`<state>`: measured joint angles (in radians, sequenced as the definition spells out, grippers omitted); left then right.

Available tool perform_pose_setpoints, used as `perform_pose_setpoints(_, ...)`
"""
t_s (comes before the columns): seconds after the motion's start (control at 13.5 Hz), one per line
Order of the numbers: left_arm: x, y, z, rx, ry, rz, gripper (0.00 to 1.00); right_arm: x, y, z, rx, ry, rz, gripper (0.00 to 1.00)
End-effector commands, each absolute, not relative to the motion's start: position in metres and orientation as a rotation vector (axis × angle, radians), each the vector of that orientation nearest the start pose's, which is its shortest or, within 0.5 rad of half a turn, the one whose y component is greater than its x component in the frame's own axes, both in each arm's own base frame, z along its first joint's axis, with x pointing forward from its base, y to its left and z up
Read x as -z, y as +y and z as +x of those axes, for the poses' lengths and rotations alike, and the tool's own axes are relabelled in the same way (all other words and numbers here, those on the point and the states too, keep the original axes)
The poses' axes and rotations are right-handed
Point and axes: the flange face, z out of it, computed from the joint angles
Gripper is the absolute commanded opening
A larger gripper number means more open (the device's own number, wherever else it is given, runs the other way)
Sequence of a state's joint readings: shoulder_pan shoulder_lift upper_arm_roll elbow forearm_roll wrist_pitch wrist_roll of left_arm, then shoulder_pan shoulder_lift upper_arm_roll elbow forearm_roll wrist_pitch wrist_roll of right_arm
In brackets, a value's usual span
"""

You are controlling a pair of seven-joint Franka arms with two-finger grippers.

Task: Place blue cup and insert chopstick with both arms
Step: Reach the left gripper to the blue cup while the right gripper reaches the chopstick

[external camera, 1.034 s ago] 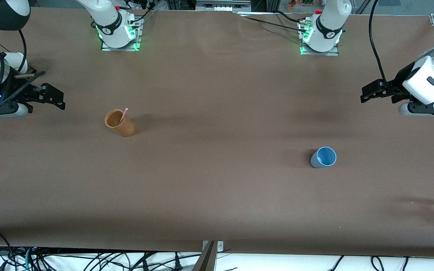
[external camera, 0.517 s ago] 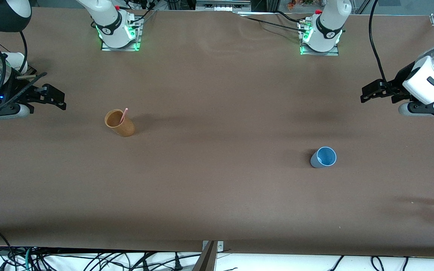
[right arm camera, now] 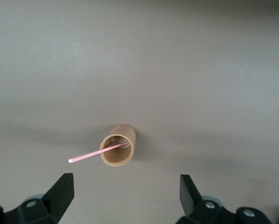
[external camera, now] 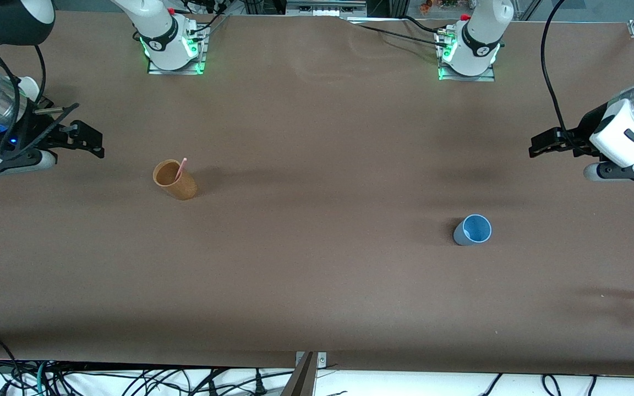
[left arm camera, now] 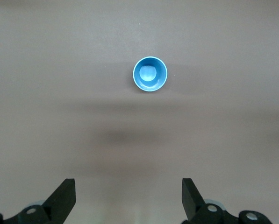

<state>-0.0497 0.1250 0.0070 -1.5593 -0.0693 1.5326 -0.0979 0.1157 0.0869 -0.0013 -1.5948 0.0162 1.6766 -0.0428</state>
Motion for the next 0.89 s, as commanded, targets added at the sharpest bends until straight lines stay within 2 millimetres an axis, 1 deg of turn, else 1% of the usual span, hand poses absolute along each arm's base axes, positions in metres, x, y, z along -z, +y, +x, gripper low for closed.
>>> perform_pose_setpoints(0.0, -0.542, -0.025, 0.599, -0.244, -0.118, -3.161, 1.00, -0.578, 0.073, 0.582, -0.011, -0.262, -3.099, 1.00)
perform_pose_setpoints(0.07, -0.531, -0.025, 0.607, -0.225, -0.112, -3.146, 1.00, -0.579, 0.074, 0.581, -0.009, -0.264, -3.097, 1.00)
perform_pose_setpoints(0.15, -0.499, -0.032, 0.622, -0.248, -0.089, -3.128, 1.00, -0.577, 0.079, 0.580, -0.016, -0.280, -3.095, 1.00)
perform_pose_setpoints(0.22, -0.484, -0.034, 0.627, -0.267, -0.054, -3.113, 1.00, -0.570, 0.087, 0.579, -0.043, -0.299, -3.093, 1.00)
perform_pose_setpoints(0.3, -0.478, -0.031, 0.632, -0.251, -0.058, -3.116, 1.00, -0.565, 0.093, 0.578, -0.055, -0.315, -3.091, 1.00)
perform_pose_setpoints(0.37, -0.467, -0.036, 0.639, -0.219, -0.047, -3.114, 1.00, -0.560, 0.097, 0.576, -0.070, -0.315, -3.091, 1.00)
perform_pose_setpoints(0.44, -0.443, -0.036, 0.648, -0.226, -0.047, -3.115, 1.00, -0.557, 0.097, 0.576, -0.082, -0.315, -3.091, 1.00)
perform_pose_setpoints(0.52, -0.413, -0.041, 0.655, -0.242, -0.036, -3.112, 1.00, -0.556, 0.097, 0.576, -0.082, -0.320, -3.090, 1.00)
perform_pose_setpoints(0.59, -0.394, -0.049, 0.658, -0.235, -0.019, -3.112, 1.00, -0.553, 0.098, 0.574, -0.084, -0.321, -3.089, 1.00)
perform_pose_setpoints(0.66, -0.373, -0.059, 0.657, -0.230, 0.015, -3.101, 1.00, -0.548, 0.103, 0.571, -0.101, -0.337, -3.087, 1.00)
perform_pose_setpoints(0.74, -0.356, -0.065, 0.655, -0.177, 0.049, -3.071, 1.00, -0.541, 0.112, 0.565, -0.130, -0.370, -3.084, 1.00)
perform_pose_setpoints(0.81, -0.340, -0.065, 0.652, -0.132, 0.062, -3.063, 1.00, -0.536, 0.117, 0.557, -0.142, -0.387, -3.084, 1.00)
